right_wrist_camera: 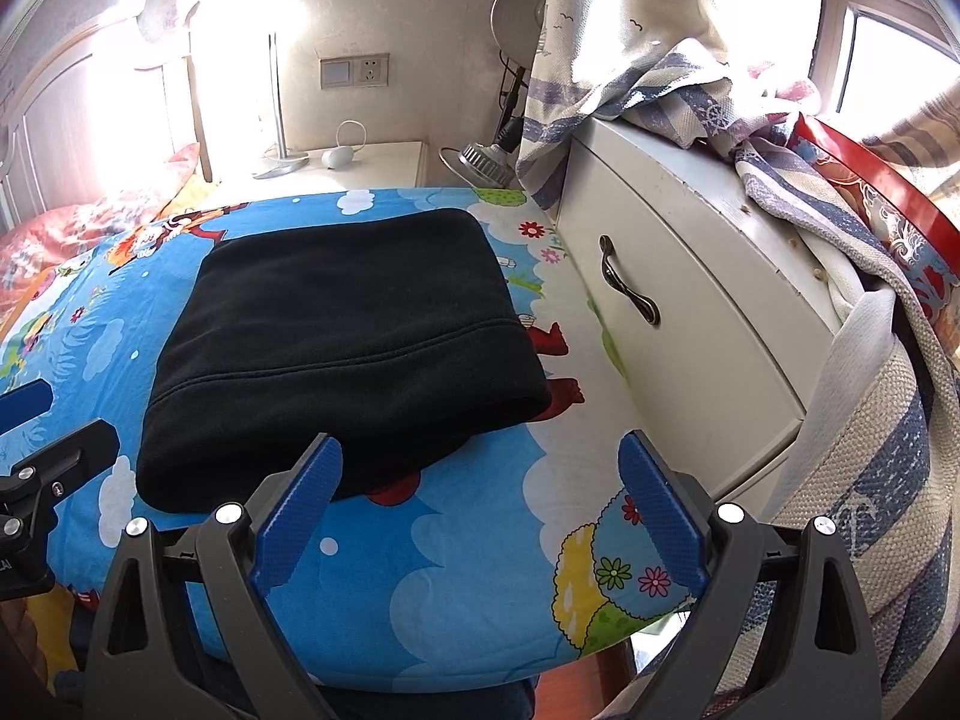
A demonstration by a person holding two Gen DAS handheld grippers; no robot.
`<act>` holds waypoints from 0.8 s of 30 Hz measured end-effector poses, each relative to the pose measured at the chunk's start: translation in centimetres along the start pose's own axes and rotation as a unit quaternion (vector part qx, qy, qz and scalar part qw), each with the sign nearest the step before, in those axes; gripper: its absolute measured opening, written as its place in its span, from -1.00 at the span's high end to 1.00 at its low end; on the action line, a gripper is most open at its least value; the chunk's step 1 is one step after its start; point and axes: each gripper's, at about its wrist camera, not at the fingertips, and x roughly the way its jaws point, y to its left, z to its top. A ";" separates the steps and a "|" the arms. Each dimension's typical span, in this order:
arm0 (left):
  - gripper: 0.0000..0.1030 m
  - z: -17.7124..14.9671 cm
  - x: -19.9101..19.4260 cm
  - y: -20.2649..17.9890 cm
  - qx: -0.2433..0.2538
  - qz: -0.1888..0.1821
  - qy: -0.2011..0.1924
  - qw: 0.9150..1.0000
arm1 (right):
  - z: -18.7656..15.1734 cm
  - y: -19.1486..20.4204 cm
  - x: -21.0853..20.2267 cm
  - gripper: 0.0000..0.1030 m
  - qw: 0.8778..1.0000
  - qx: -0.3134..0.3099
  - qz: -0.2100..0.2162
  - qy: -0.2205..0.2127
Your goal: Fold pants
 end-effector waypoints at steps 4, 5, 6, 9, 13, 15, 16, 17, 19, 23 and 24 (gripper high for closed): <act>-0.96 0.0 0.0 0.0 0.000 0.000 0.000 1.000 | -0.1 0.0 0.0 -0.74 1.000 0.000 0.000 0.000; -0.96 0.0 0.0 0.0 0.000 0.000 0.000 1.000 | -0.1 0.0 0.0 -0.74 1.000 0.001 0.000 0.000; -0.96 0.0 0.0 0.0 0.000 0.000 0.000 1.000 | -0.1 0.0 0.0 -0.74 1.000 0.001 0.000 0.000; -0.96 0.0 0.0 0.0 0.000 0.000 0.000 1.000 | -0.1 0.1 0.0 -0.74 1.000 0.000 0.000 0.000; -0.96 0.0 0.0 0.1 -0.001 0.000 0.000 1.000 | -0.2 0.0 0.1 -0.74 1.000 0.001 0.001 0.002; -0.96 0.0 0.0 0.1 -0.001 0.000 0.000 1.000 | -0.2 0.1 0.1 -0.74 1.000 0.001 0.001 0.002; -0.96 0.0 0.0 0.1 -0.001 0.000 0.001 1.000 | -0.2 0.1 0.1 -0.74 1.000 0.001 0.001 0.002; -0.96 0.0 0.0 0.1 -0.001 0.000 0.001 1.000 | -0.2 0.1 0.1 -0.74 1.000 0.002 0.001 0.002; -0.96 0.0 0.0 0.0 -0.001 0.000 0.001 1.000 | -0.3 0.1 0.2 -0.74 1.000 0.002 0.002 0.003; -0.96 -0.2 0.1 0.2 0.000 -0.001 0.002 1.000 | -0.4 0.1 0.3 -0.74 1.000 0.002 0.002 0.004; -0.96 -0.2 0.1 0.1 0.001 -0.001 0.001 1.000 | -0.4 0.1 0.3 -0.74 1.000 0.002 0.002 0.004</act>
